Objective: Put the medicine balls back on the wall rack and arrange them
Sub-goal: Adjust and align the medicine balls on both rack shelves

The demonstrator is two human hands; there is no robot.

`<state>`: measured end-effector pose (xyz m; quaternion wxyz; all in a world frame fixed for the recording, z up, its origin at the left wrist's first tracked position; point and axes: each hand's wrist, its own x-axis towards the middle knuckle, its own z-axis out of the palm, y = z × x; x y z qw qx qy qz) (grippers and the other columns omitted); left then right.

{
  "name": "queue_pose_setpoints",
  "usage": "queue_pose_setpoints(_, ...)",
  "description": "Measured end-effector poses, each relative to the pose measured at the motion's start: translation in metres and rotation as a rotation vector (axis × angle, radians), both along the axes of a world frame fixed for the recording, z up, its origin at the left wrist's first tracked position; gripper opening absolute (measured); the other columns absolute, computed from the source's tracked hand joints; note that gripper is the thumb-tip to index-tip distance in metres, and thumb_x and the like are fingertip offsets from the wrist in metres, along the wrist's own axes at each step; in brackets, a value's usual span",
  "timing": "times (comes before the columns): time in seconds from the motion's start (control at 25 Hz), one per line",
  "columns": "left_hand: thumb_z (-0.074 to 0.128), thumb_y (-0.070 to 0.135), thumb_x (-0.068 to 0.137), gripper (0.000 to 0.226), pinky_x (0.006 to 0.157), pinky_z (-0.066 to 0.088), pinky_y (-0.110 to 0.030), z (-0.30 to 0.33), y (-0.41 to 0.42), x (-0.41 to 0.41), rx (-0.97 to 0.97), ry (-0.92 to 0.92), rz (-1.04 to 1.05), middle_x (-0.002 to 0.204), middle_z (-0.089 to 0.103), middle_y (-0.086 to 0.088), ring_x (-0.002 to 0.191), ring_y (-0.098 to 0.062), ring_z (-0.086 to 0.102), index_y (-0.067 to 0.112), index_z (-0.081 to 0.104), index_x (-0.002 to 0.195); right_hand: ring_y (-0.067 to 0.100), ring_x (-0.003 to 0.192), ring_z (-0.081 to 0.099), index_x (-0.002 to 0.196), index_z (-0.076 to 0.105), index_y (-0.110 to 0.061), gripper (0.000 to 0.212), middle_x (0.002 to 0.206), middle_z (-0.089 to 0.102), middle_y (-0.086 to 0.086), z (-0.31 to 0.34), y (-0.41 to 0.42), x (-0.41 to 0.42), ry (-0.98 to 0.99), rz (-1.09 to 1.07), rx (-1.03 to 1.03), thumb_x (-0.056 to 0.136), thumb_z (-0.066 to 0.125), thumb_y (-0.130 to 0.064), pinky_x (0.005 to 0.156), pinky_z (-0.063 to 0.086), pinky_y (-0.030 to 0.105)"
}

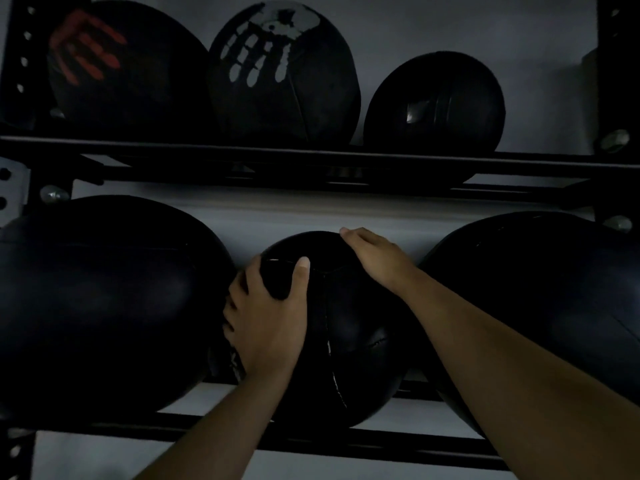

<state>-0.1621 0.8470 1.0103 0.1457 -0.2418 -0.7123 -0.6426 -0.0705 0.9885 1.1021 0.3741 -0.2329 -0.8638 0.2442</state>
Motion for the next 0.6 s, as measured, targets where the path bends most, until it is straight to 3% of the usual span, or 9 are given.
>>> queue_pose_setpoints(0.08, 0.035, 0.091, 0.076, 0.091, 0.119, 0.032, -0.062, 0.001, 0.006, 0.001, 0.014, 0.063, 0.008, 0.161, 0.043, -0.007, 0.146, -0.038, 0.041, 0.041, 0.041, 0.152, 0.025, 0.127, 0.056, 0.135, 0.060, -0.037, 0.062, 0.140, 0.062, 0.000, -0.003, 0.001, -0.003, 0.030, -0.054, 0.000, 0.096, 0.029, -0.075, 0.100, 0.041, 0.039)
queue_pose_setpoints(0.16, 0.045, 0.081, 0.085, 0.073, 0.117, 0.039, -0.053, 0.018, 0.001, -0.024, 0.014, 0.129, -0.096, 0.151, 0.055, -0.003, 0.139, -0.032, 0.051, 0.041, 0.052, 0.146, 0.037, 0.138, 0.048, 0.150, 0.048, -0.026, 0.078, 0.152, 0.052, 0.014, -0.009, -0.004, -0.004, 0.008, -0.153, -0.010, 0.095, 0.021, -0.075, 0.113, 0.038, 0.050)
queue_pose_setpoints(0.28, 0.056, 0.066, 0.094, 0.047, 0.112, 0.046, -0.040, 0.044, -0.017, -0.056, -0.067, 0.235, -0.332, 0.135, 0.067, 0.007, 0.131, -0.019, 0.060, 0.039, 0.067, 0.131, 0.047, 0.146, 0.037, 0.162, 0.028, -0.017, 0.086, 0.160, 0.037, 0.026, -0.015, -0.010, -0.001, -0.064, -0.331, 0.061, 0.095, 0.014, -0.070, 0.116, 0.034, 0.056)
queue_pose_setpoints(0.36, 0.054, 0.072, 0.091, 0.057, 0.115, 0.044, -0.039, 0.035, -0.016, -0.056, -0.011, 0.224, -0.317, 0.141, 0.064, 0.007, 0.136, -0.018, 0.057, 0.039, 0.065, 0.136, 0.045, 0.148, 0.036, 0.160, 0.030, -0.022, 0.073, 0.160, 0.036, 0.023, -0.010, -0.013, 0.001, -0.051, -0.256, 0.115, 0.101, 0.021, -0.062, 0.116, 0.033, 0.053)
queue_pose_setpoints(0.48, 0.043, 0.096, 0.073, 0.093, 0.122, 0.034, -0.055, 0.003, -0.006, -0.028, 0.001, 0.162, -0.174, 0.161, 0.043, 0.002, 0.149, -0.027, 0.040, 0.045, 0.042, 0.151, 0.034, 0.149, 0.040, 0.153, 0.041, -0.044, 0.058, 0.161, 0.042, 0.008, -0.010, -0.012, 0.004, -0.002, -0.034, 0.101, 0.102, 0.027, -0.066, 0.121, 0.033, 0.047)
queue_pose_setpoints(0.6, 0.051, 0.093, 0.072, 0.089, 0.119, 0.038, -0.054, 0.010, -0.006, -0.032, -0.009, 0.230, -0.212, 0.154, 0.050, 0.005, 0.142, -0.024, 0.047, 0.046, 0.044, 0.147, 0.038, 0.141, 0.046, 0.147, 0.048, -0.043, 0.059, 0.152, 0.051, 0.011, -0.017, -0.014, -0.001, 0.062, -0.109, 0.071, 0.100, 0.026, -0.070, 0.118, 0.037, 0.052)
